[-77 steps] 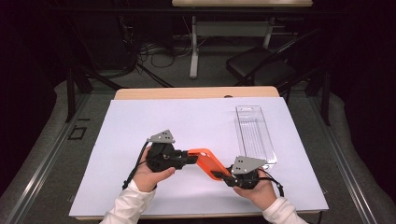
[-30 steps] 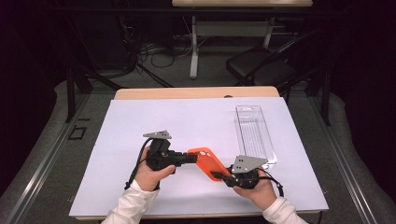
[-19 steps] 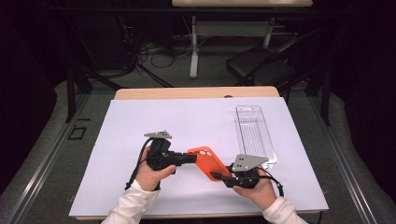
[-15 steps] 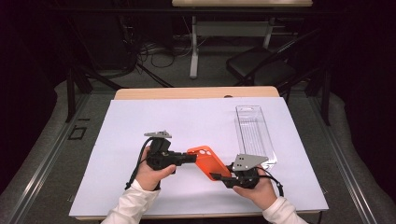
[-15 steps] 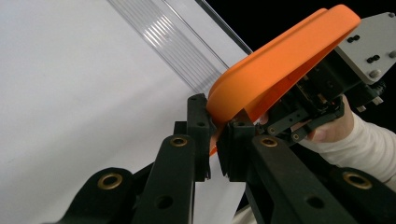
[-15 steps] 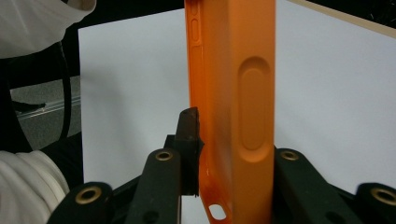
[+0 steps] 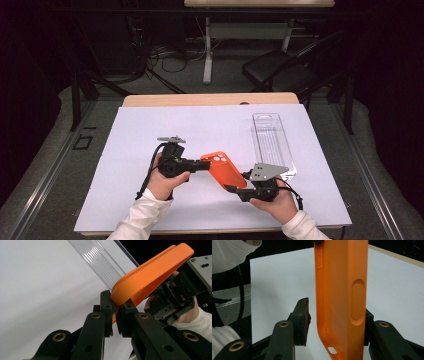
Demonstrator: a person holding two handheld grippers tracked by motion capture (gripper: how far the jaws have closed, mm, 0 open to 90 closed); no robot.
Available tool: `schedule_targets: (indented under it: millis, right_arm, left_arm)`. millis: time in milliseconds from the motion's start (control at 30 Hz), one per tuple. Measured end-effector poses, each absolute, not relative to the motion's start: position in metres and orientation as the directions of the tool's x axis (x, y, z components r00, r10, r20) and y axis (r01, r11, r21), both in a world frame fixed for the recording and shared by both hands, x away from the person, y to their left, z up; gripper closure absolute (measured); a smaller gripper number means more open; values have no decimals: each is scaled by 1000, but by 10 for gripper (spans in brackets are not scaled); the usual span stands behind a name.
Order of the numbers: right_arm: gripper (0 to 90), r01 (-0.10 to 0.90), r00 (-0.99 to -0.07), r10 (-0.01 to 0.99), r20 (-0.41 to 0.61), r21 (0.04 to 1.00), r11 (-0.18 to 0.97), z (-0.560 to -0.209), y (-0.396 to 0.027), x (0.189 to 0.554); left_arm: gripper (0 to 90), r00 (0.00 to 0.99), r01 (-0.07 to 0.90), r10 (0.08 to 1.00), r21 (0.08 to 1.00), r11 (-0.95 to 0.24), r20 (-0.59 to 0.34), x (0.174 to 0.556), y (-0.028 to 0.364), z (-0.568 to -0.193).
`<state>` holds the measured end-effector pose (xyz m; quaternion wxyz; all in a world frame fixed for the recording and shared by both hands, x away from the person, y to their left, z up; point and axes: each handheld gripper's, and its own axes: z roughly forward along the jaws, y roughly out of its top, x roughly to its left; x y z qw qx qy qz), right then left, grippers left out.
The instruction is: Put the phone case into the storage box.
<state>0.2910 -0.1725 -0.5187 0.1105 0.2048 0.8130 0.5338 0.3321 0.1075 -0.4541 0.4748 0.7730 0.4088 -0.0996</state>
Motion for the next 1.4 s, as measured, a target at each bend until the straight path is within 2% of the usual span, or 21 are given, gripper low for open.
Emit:
schedule_targets:
  millis: [533, 1000, 1400]
  right_arm:
    - [467, 226, -854, 520, 34, 923, 311, -505, -181, 297]
    - [453, 242, -817, 577, 2, 909, 340, -488, -187, 303]
    - [441, 290, -801, 598, 18, 886, 362, -474, -187, 313]
  left_arm:
    - [841, 614, 758, 609, 592, -275, -503, 344, 97, -431]
    - [840, 569, 798, 655, 526, -294, -498, 362, 95, -420]
    - [840, 545, 818, 691, 483, -313, -475, 366, 91, -416]
